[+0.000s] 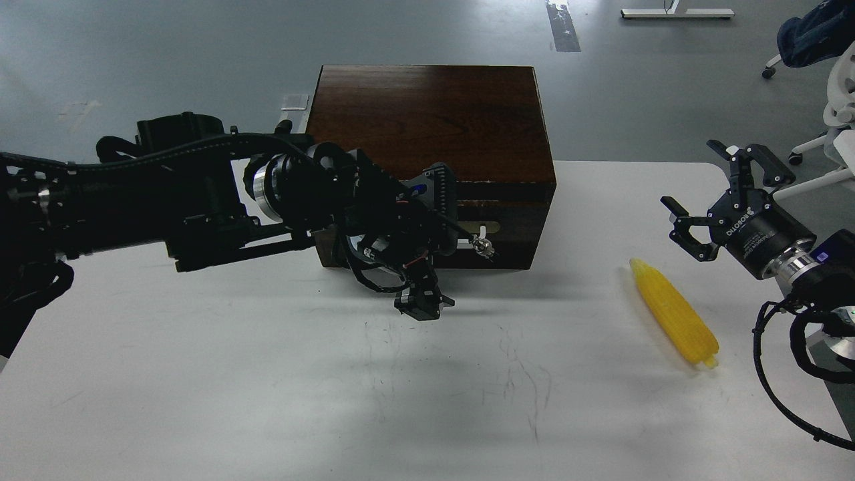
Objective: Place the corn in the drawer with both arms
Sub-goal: 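Pull the drawer handle toward the robot with the left gripper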
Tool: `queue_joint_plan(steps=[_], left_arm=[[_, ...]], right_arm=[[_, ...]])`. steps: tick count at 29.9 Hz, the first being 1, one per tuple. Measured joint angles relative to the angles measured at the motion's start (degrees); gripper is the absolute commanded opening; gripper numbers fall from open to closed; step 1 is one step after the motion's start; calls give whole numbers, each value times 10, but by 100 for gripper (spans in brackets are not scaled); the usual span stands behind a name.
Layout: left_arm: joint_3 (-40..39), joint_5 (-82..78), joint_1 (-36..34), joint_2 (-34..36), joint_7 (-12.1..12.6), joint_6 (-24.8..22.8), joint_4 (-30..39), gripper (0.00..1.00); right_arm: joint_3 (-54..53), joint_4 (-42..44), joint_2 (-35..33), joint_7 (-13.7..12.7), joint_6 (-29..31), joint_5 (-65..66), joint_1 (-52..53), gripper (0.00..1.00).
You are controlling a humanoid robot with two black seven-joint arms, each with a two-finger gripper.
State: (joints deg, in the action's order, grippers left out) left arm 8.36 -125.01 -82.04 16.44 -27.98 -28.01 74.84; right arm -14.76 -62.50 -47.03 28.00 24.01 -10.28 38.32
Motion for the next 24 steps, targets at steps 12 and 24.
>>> queue_joint_plan(steps=[12, 24], left_arm=[[9, 0, 0, 34, 0, 0, 83, 98], [13, 0, 0, 63, 0, 1, 119, 98]], right_arm=[[0, -1, 0, 0, 0, 0, -1, 100], [0, -1, 0, 0, 0, 0, -1, 100]])
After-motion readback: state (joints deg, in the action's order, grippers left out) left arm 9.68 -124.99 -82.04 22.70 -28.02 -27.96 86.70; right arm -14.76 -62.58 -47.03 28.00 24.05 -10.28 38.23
